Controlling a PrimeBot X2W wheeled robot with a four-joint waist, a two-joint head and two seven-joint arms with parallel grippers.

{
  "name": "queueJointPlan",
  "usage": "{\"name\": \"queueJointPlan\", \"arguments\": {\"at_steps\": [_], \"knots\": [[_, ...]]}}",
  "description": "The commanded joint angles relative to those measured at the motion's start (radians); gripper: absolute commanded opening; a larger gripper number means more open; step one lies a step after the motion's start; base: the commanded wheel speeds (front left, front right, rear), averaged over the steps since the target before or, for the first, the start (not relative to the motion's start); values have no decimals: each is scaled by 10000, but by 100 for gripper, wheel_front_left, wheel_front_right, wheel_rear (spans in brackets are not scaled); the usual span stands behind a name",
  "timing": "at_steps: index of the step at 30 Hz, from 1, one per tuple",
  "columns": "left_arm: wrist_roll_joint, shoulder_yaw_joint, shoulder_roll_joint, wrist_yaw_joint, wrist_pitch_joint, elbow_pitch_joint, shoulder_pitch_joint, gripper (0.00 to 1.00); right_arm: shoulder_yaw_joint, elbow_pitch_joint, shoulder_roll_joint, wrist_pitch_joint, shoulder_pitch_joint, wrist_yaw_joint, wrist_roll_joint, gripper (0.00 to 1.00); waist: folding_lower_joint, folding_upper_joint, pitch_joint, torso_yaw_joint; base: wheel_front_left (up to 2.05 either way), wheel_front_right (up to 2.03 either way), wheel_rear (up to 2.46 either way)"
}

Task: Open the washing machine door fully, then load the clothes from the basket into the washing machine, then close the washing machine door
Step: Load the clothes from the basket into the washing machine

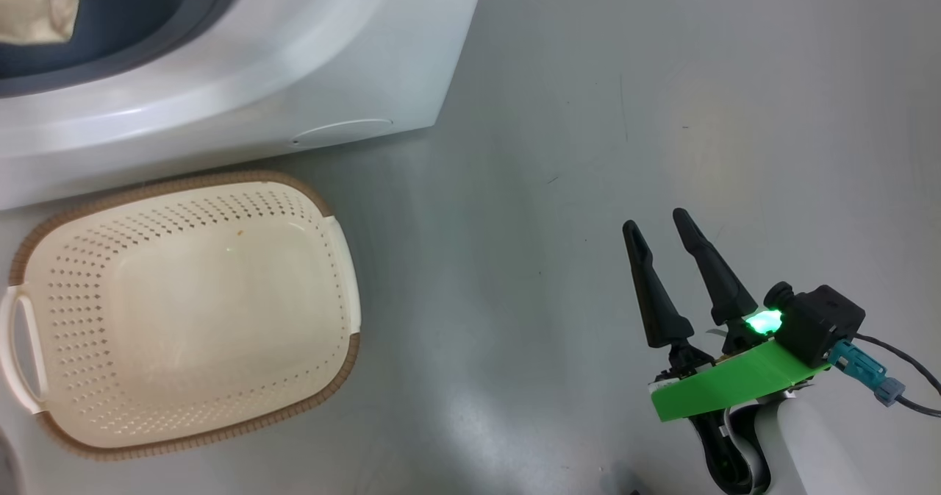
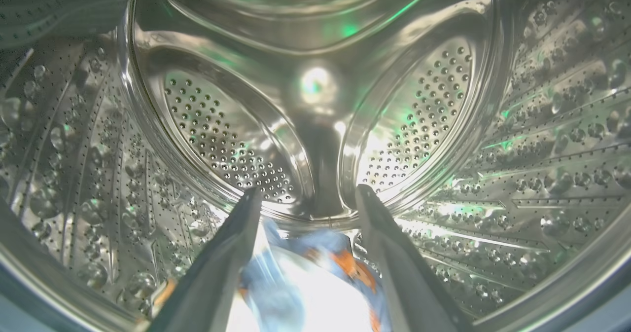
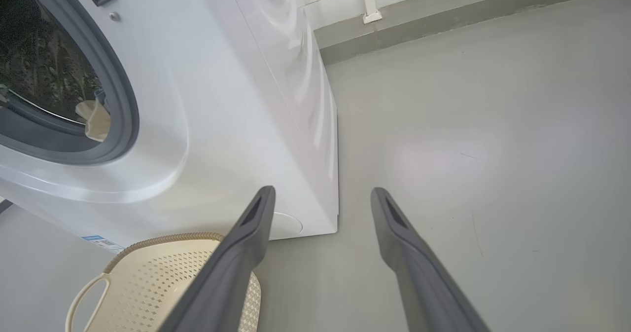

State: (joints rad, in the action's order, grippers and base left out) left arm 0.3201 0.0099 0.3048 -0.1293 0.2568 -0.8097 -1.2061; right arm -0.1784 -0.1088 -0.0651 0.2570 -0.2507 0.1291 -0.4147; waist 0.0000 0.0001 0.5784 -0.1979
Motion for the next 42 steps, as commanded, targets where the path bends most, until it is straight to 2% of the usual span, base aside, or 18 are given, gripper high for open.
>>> {"name": "queueJointPlan", "arguments": {"at_steps": [1, 11, 23, 29, 42], "knots": [[-75, 184, 412, -14, 49, 188, 242, 100, -174, 212, 18, 48, 1, 16, 121, 100, 0, -1, -23, 37, 0, 0, 0], [-278, 461, -68, -14, 49, 472, 1229, 100, -123, 161, -89, 48, 34, 16, 160, 100, 0, -1, -325, 250, 0, 0, 0], [-181, 729, -839, -14, 49, 1476, 3073, 100, -1, 13, -436, 48, 297, 16, 145, 100, 0, -1, -1135, 684, 0, 0, 0], [-650, 659, -1159, -14, 49, 2067, 4356, 100, 148, -120, -660, 48, 521, 16, 64, 100, 0, -1, -1707, 1023, 0, 0, 0], [-631, 1106, -1675, -14, 49, 3189, 6852, 100, 552, -236, -1078, 48, 1200, 16, -111, 100, 0, -1, -2763, 1500, 0, 0, 0]]}}
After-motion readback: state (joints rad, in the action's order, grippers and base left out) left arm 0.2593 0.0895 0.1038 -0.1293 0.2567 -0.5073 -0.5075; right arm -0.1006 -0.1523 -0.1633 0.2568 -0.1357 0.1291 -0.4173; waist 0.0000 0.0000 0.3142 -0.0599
